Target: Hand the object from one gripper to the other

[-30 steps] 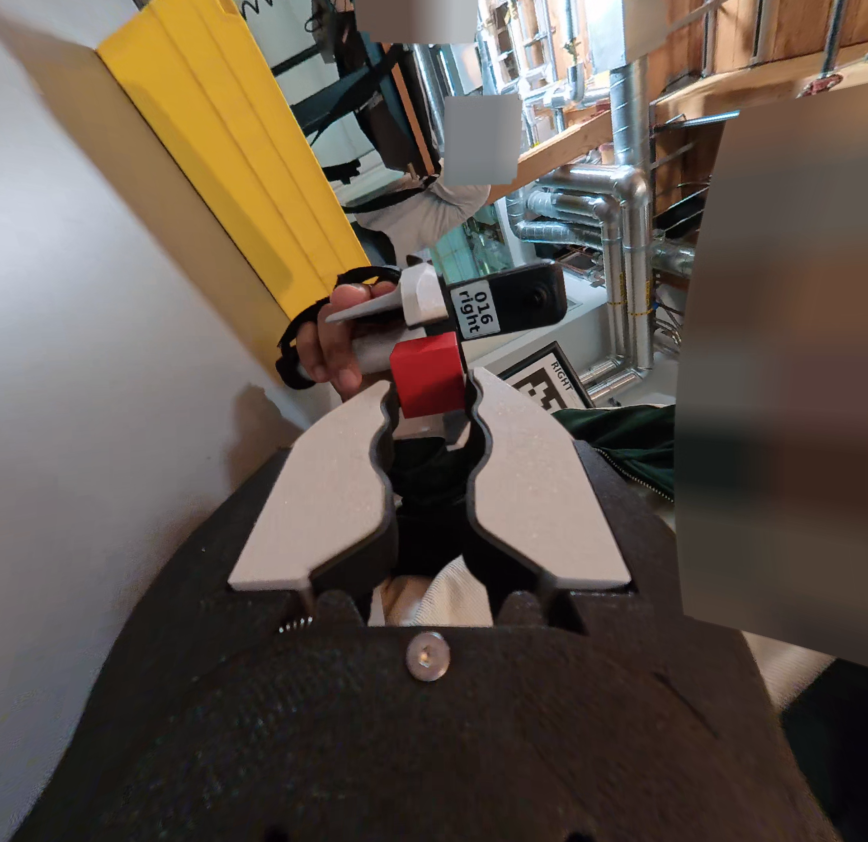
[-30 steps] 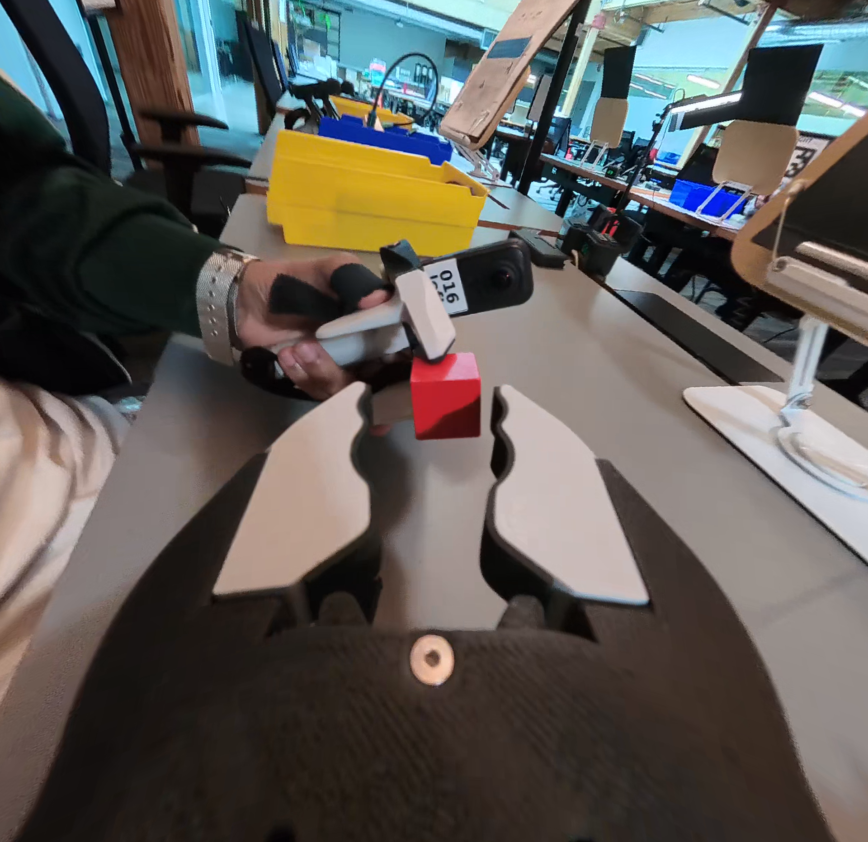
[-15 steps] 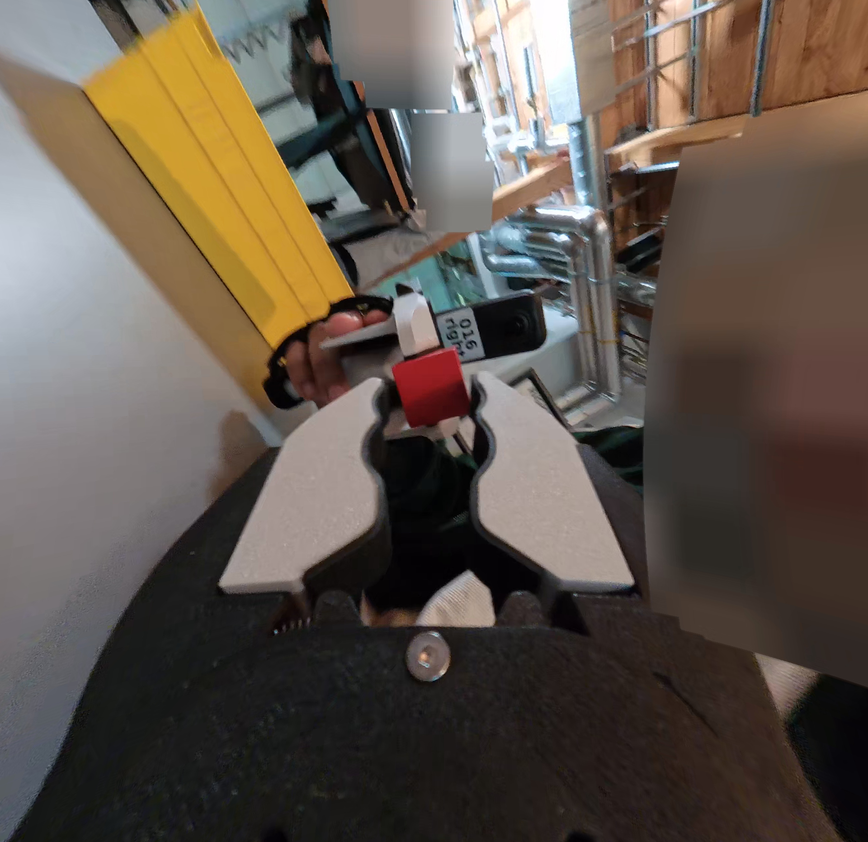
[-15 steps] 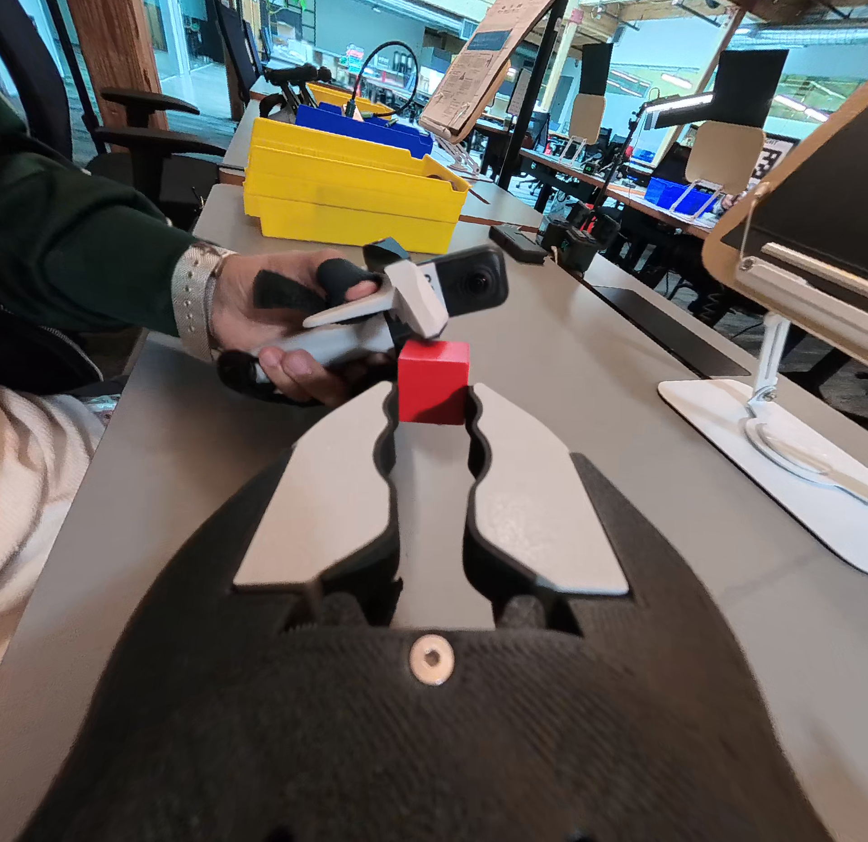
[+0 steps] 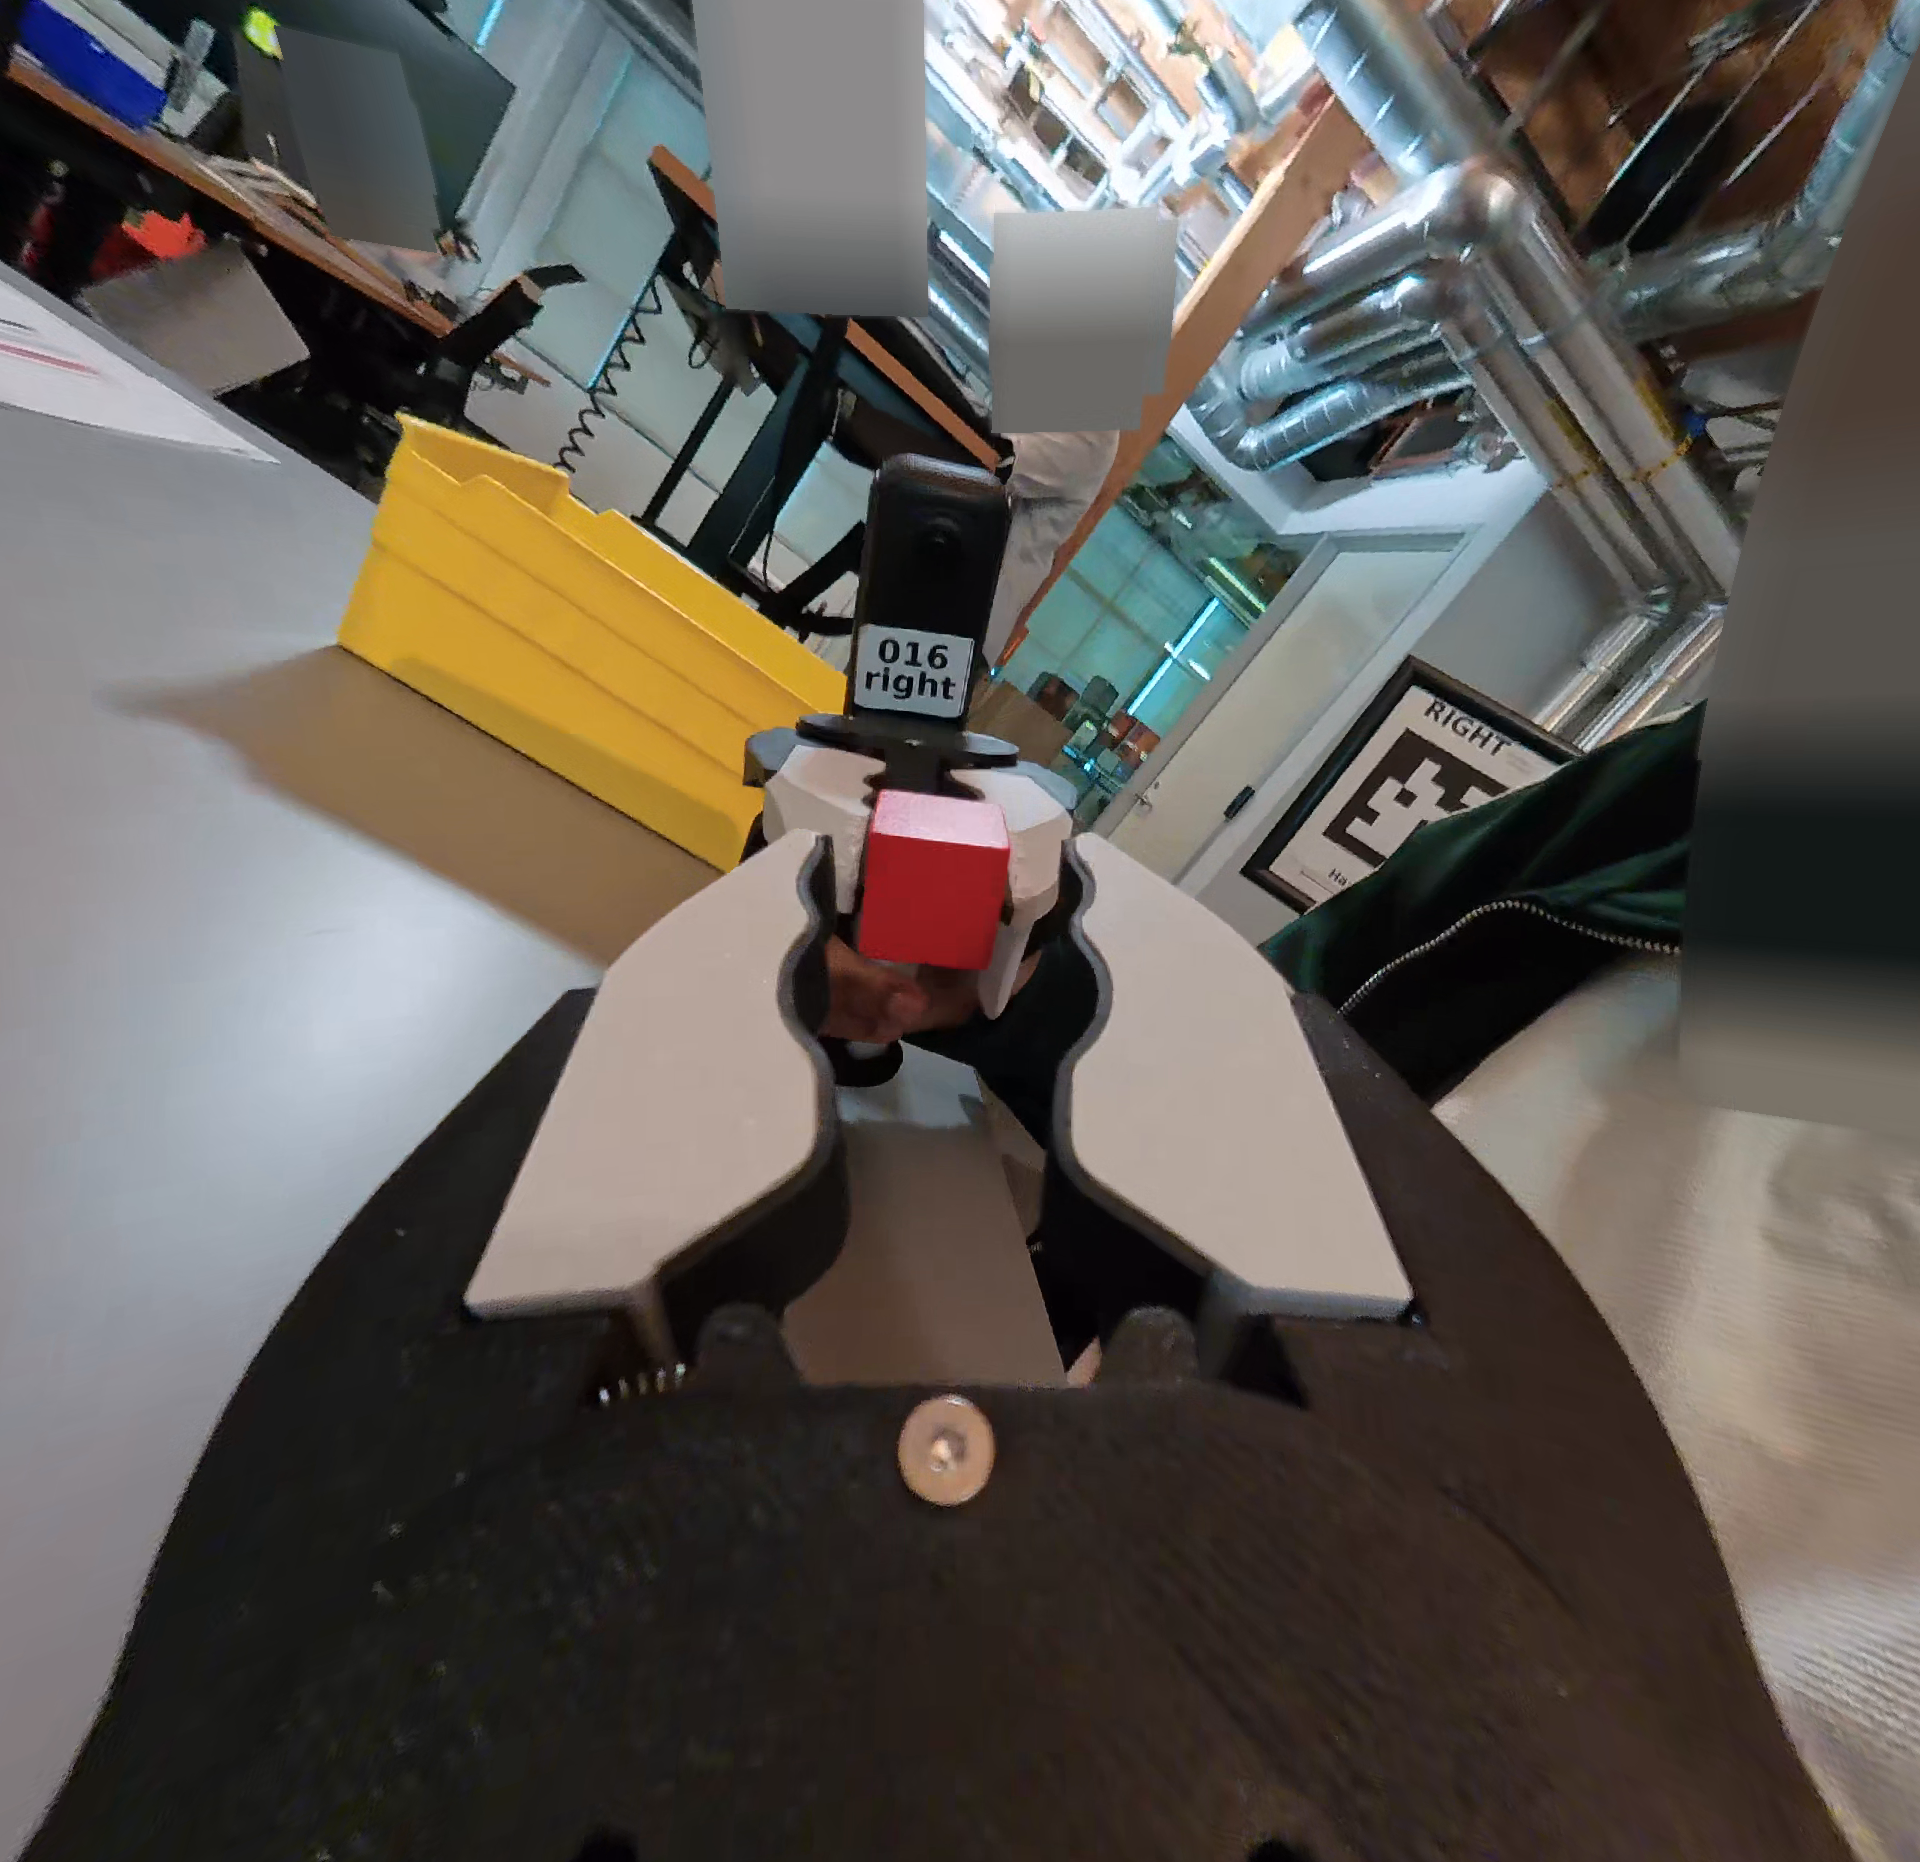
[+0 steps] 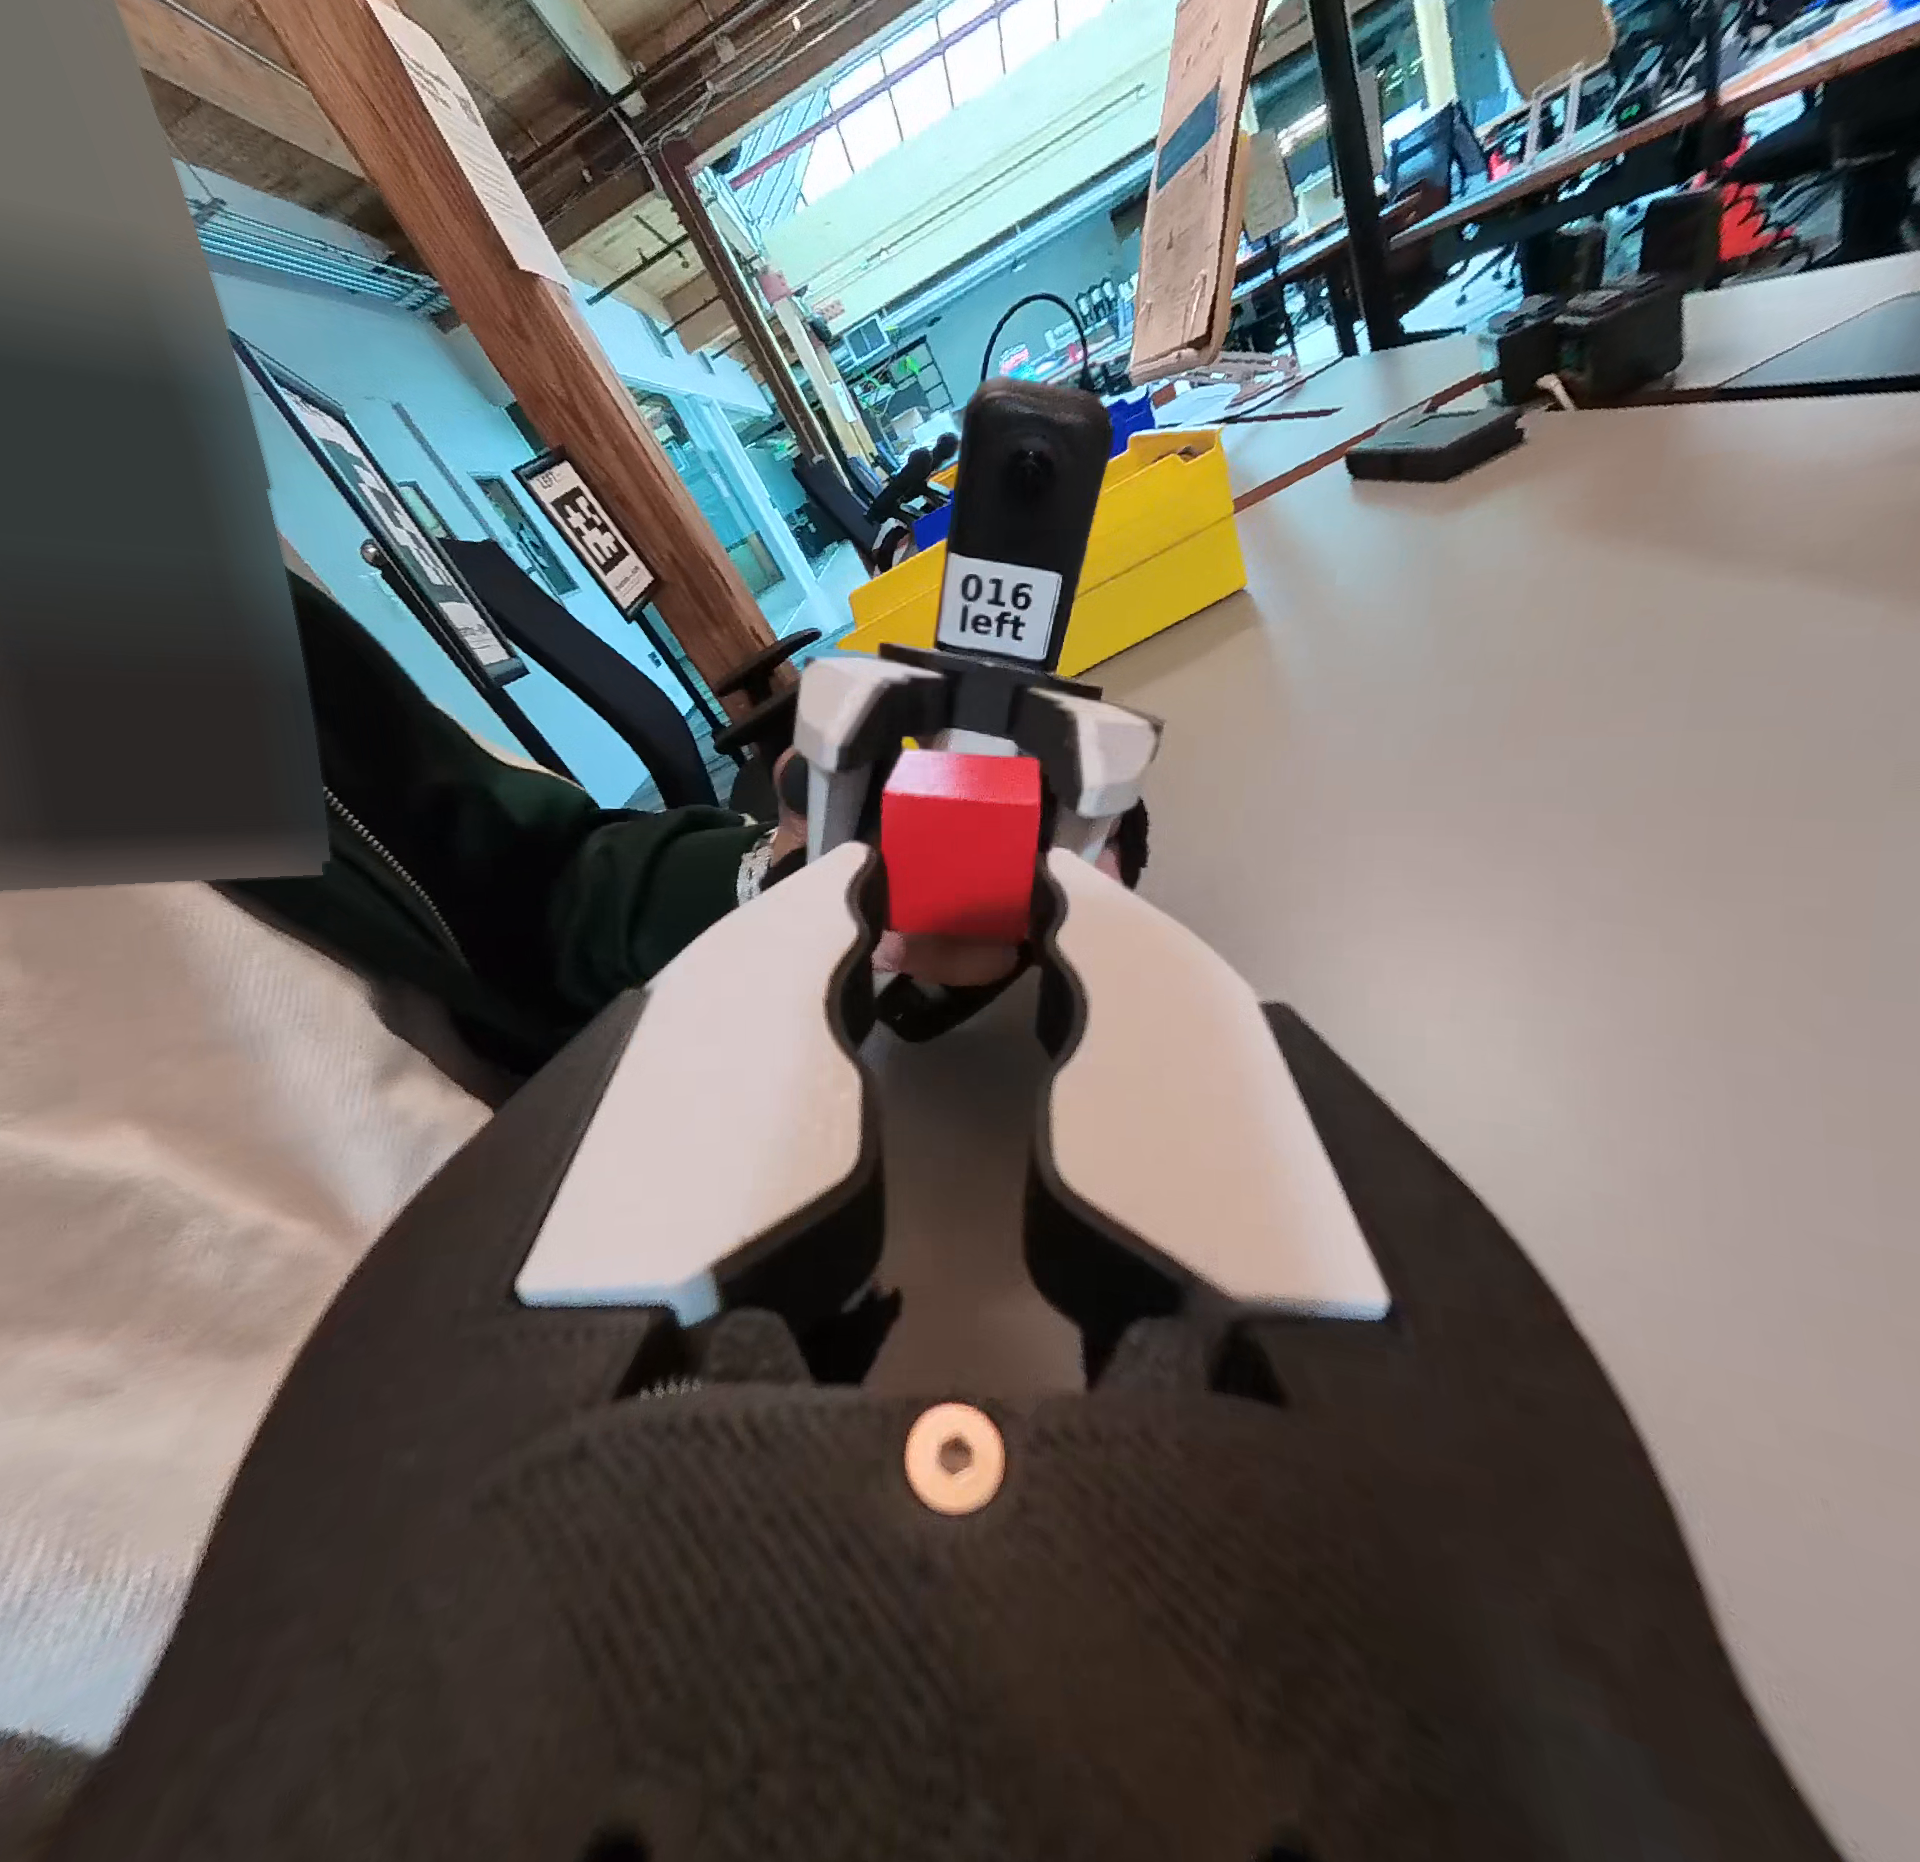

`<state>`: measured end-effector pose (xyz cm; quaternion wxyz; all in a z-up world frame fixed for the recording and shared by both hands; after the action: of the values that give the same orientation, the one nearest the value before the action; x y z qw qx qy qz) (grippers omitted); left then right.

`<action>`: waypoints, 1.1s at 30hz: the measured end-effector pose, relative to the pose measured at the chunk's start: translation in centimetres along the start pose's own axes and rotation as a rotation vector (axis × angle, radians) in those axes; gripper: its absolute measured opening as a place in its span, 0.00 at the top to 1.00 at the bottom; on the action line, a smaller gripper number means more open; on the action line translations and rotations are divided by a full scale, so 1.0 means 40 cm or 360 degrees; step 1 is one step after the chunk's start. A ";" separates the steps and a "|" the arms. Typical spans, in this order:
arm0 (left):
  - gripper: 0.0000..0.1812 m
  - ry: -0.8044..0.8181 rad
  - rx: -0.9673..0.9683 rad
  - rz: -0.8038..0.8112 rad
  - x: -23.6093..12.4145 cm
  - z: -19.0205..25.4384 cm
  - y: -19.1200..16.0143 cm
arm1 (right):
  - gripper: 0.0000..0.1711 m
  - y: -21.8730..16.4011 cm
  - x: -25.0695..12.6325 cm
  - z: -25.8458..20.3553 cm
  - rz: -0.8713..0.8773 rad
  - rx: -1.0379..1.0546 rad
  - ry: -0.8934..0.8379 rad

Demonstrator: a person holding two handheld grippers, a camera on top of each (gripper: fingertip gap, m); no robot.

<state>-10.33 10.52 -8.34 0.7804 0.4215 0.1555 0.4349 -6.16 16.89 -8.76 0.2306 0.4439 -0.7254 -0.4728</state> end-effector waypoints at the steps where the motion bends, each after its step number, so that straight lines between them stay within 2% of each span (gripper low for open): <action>1: 0.78 0.0005 0.0001 -0.0030 0.003 -0.001 -0.006 | 0.84 -0.002 0.003 -0.002 -0.0009 0.0012 0.0015; 3: 0.78 0.0011 0.0000 -0.0078 0.011 -0.003 -0.016 | 0.84 -0.005 0.008 -0.005 -0.0023 0.0027 0.0037; 7: 0.85 0.0059 0.0056 -0.0113 0.012 -0.001 -0.018 | 0.84 -0.010 0.013 -0.004 -0.0045 0.0035 0.0033; 10: 0.85 0.0099 0.0066 -0.0137 0.007 -0.005 -0.017 | 0.83 -0.012 0.016 0.002 -0.0029 0.0019 0.0013; 12: 0.86 0.0105 0.0027 -0.0117 0.003 -0.011 -0.016 | 0.69 -0.009 0.018 0.015 0.0010 -0.0053 -0.0098; 16: 0.86 0.0143 -0.0035 -0.0055 -0.009 -0.025 -0.008 | 0.59 0.005 0.008 0.029 0.0074 -0.0256 -0.0310; 19: 0.86 0.0237 -0.0025 -0.0021 -0.022 -0.038 -0.002 | 0.59 0.013 0.001 0.031 0.0074 -0.0428 -0.0449; 22: 0.86 0.0197 -0.0068 -0.0035 -0.022 -0.038 -0.005 | 0.63 0.018 -0.001 0.016 0.0059 -0.0651 -0.0494; 27: 0.85 -0.0090 -0.0396 -0.0117 -0.015 -0.031 -0.024 | 0.67 0.009 0.009 -0.012 -0.0039 -0.1062 -0.0571; 30: 0.85 -0.0251 -0.0622 -0.0131 -0.016 -0.034 -0.033 | 0.67 -0.003 0.018 -0.015 -0.0102 -0.1127 -0.0564; 33: 0.85 -0.0309 -0.0737 -0.0140 -0.015 -0.038 -0.042 | 0.71 -0.010 0.023 -0.019 -0.0139 -0.1168 -0.0551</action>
<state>-10.70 10.39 -10.66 0.8856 0.2641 -0.0057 0.3819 -5.89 15.69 -8.84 0.2277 0.2763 -0.5172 -0.7774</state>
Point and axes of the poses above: each gripper's, where its closed fingertips meet, x out along the fingers, y out of its top, z = x × y across the jaws, the point moved 4 cm from there along -x, back along the fingers, and after that the axes turned 8 degrees about -z, right-handed, at the moved point
